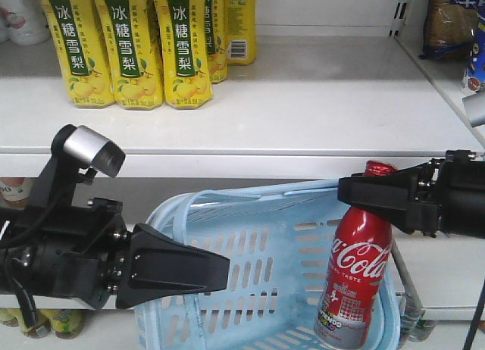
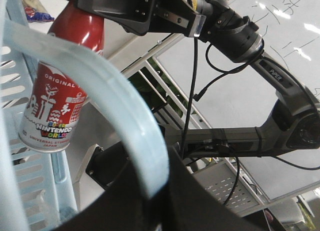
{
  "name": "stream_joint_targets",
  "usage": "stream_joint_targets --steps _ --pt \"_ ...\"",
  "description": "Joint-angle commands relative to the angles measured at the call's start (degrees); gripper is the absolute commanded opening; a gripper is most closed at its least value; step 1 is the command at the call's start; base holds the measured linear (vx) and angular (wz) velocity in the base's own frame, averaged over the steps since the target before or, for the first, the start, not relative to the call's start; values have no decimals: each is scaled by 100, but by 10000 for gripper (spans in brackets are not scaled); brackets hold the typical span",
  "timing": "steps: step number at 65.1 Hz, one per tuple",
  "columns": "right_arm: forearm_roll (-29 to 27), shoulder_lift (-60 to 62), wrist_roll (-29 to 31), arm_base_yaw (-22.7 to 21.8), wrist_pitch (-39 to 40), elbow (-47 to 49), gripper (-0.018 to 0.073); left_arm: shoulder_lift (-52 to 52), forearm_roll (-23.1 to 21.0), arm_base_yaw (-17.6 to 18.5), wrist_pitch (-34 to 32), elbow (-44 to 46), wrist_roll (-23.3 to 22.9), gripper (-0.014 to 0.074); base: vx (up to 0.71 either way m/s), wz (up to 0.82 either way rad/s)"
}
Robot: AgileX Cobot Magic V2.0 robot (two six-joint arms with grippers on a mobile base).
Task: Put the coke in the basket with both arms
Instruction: 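Lower the held bottle into the basket beside the left gripper, then open the right gripper to release the bottle and withdraw it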
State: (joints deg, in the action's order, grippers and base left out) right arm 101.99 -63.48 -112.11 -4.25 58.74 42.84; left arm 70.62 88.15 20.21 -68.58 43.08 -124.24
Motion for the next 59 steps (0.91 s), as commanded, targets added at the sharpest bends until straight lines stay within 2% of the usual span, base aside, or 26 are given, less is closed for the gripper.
stream_joint_targets --steps 1,13,31,39,50,59 --pt "4 58 49 -9 5 163 15 -147 -596 22 -1019 166 27 -6 0 0" --pt "4 48 227 -9 10 163 101 -147 -596 22 -1019 166 27 -6 0 0" --pt "4 48 283 -9 10 163 415 -147 -596 22 -1019 166 27 -6 0 0" --pt "4 48 283 -9 -3 163 510 -147 -596 22 -1019 166 27 -6 0 0" --pt "-6 48 283 -9 -103 169 510 -147 -596 22 -1019 166 27 -6 0 0" --pt "-58 181 265 -19 -181 206 427 -147 -596 22 -1019 166 27 -6 0 0"
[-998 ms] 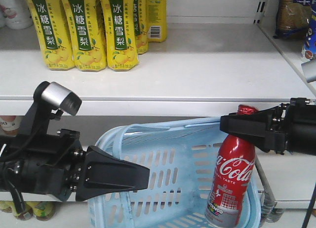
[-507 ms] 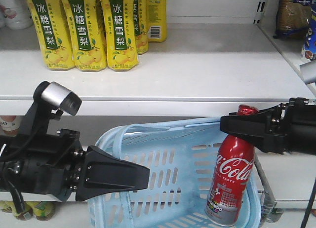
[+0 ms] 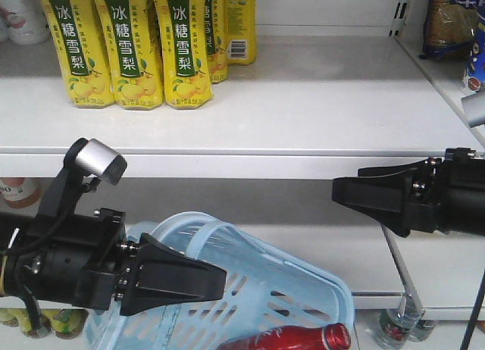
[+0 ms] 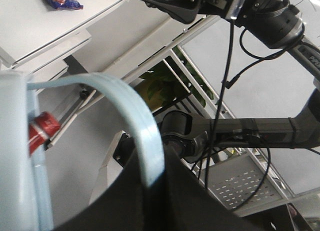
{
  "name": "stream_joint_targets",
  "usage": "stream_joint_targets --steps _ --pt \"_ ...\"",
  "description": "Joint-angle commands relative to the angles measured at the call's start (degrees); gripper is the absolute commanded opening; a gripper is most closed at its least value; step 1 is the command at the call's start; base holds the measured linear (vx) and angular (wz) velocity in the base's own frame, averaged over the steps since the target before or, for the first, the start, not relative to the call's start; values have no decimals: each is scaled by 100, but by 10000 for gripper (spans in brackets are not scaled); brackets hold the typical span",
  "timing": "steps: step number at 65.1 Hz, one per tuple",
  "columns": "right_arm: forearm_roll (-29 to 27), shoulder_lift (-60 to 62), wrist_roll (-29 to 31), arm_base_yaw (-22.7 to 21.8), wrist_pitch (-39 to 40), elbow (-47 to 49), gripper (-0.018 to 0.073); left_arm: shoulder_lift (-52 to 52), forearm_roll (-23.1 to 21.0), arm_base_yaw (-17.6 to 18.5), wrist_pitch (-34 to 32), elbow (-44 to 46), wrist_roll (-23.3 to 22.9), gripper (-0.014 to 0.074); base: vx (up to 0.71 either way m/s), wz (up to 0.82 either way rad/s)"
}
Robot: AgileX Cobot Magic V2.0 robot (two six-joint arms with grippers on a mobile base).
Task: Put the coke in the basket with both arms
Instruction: 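Open the right gripper to release the bottle and withdraw it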
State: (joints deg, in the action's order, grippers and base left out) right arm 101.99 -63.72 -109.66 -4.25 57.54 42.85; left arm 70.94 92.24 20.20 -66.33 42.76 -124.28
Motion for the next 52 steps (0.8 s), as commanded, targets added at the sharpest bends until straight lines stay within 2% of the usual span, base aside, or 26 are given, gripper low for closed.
stream_joint_targets --steps 1,8,16,18,32,52 --pt "-52 237 20 -19 -69 224 410 -179 -1006 23 -1244 197 32 -6 0 0" --pt "3 526 20 -19 -129 345 262 -179 -1006 23 -1244 197 32 -6 0 0" --pt "3 1042 63 -26 -324 402 10 -179 -1006 23 -1244 197 32 -6 0 0" --pt "3 1195 51 -26 -389 396 -16 -179 -1006 23 -1244 197 32 -6 0 0" --pt "8 2515 102 -26 -896 -32 -5 -179 -1006 23 -1244 197 32 -6 0 0" --pt "8 4583 6 -26 -2677 -2353 -5 -179 -1006 23 -1244 197 32 -6 0 0"
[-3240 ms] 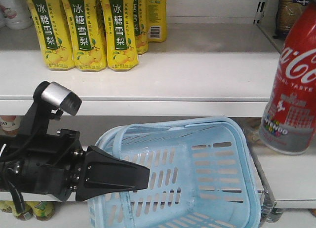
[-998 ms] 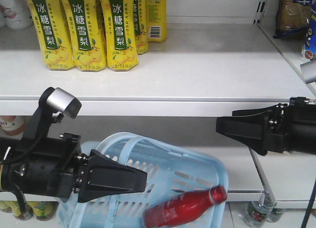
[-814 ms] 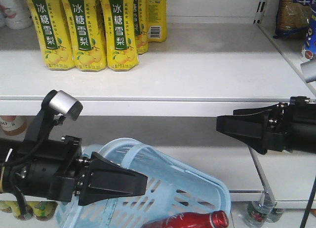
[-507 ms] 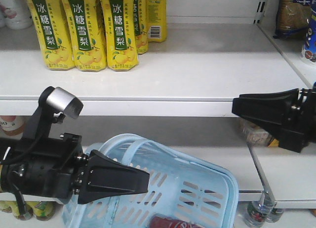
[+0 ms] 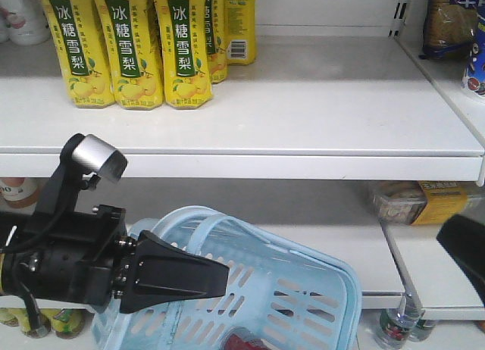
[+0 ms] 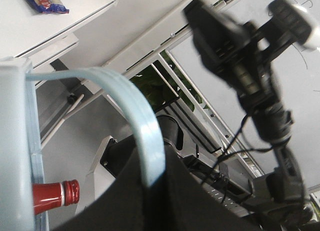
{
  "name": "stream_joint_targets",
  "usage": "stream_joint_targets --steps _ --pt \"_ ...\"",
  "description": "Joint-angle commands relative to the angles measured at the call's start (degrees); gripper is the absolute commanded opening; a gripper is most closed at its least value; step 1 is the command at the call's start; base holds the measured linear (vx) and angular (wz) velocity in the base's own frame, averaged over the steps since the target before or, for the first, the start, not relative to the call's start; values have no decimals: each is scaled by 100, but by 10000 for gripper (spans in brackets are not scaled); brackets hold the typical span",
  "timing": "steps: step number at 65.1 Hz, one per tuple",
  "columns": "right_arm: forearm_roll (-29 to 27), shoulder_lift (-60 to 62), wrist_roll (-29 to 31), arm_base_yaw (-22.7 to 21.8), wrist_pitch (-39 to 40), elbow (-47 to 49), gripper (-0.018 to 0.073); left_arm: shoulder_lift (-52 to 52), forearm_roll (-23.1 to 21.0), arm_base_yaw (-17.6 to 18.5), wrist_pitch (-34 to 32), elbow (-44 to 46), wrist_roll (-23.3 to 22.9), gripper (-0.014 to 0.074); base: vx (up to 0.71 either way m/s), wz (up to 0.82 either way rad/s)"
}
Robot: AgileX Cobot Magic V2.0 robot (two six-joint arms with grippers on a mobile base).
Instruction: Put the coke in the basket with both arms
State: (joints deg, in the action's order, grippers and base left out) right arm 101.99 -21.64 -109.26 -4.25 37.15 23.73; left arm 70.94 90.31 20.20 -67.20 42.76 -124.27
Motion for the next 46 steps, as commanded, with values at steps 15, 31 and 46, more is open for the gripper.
stream_joint_targets --steps 15,31,46 --pt "6 959 -175 -26 -728 -1115 -5 -179 -812 23 -1157 197 30 -6 0 0" --pt "7 981 -175 -26 -591 -1119 -5 -179 -812 23 -1157 197 30 -6 0 0" --pt "7 981 -175 -26 -581 -1119 -5 -179 -812 23 -1157 197 30 -6 0 0"
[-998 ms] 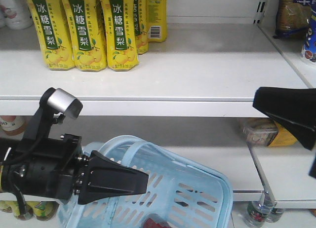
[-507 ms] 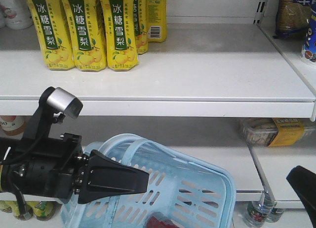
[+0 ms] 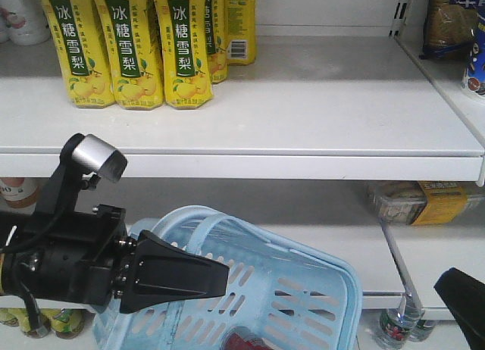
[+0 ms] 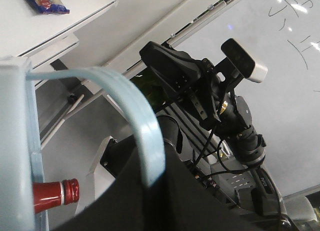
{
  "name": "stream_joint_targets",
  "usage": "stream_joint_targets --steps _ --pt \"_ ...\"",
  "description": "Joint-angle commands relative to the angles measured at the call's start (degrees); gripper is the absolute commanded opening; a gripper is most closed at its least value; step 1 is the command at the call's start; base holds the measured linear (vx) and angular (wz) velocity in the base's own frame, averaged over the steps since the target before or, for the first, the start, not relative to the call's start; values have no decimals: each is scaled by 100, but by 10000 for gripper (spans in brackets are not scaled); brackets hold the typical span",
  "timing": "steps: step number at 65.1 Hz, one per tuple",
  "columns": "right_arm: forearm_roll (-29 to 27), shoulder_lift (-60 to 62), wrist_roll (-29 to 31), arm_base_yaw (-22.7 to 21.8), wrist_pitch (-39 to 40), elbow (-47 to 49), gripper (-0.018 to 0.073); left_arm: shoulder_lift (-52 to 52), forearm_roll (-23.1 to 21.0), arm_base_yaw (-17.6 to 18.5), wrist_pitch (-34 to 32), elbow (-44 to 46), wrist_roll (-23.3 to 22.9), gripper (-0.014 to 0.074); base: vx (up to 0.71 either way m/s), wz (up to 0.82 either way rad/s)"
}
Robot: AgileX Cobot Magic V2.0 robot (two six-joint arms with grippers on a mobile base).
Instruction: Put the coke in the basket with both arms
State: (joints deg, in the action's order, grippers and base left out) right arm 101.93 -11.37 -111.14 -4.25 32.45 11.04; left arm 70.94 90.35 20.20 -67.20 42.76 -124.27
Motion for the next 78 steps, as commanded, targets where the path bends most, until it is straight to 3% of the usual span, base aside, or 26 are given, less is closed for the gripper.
stream_joint_targets --steps 1,18,44,56,62,68,74,78 --pt "13 -46 13 -26 -112 151 -5 -179 -816 23 -1157 197 30 -6 0 0" --pt "13 -46 13 -26 -112 151 -5 -179 -816 23 -1133 198 30 -6 0 0" --pt "13 -46 13 -26 -105 151 -5 -227 -1246 30 -1159 166 30 -6 0 0" --pt "13 -46 13 -26 -105 151 -5 -396 -989 30 -1021 166 80 -6 0 0" --pt "13 -46 13 -26 -105 151 -5 -491 -884 30 -964 136 390 -6 0 0" --pt "13 -46 13 -26 -105 151 -5 -629 -1103 30 -964 -72 656 -6 0 0" --pt "13 -46 13 -26 -119 151 -5 -767 -1182 30 -875 -326 1212 -6 0 0" --pt "13 -46 13 -26 -111 151 -5 -874 -1194 30 -780 -490 1820 -6 0 0"
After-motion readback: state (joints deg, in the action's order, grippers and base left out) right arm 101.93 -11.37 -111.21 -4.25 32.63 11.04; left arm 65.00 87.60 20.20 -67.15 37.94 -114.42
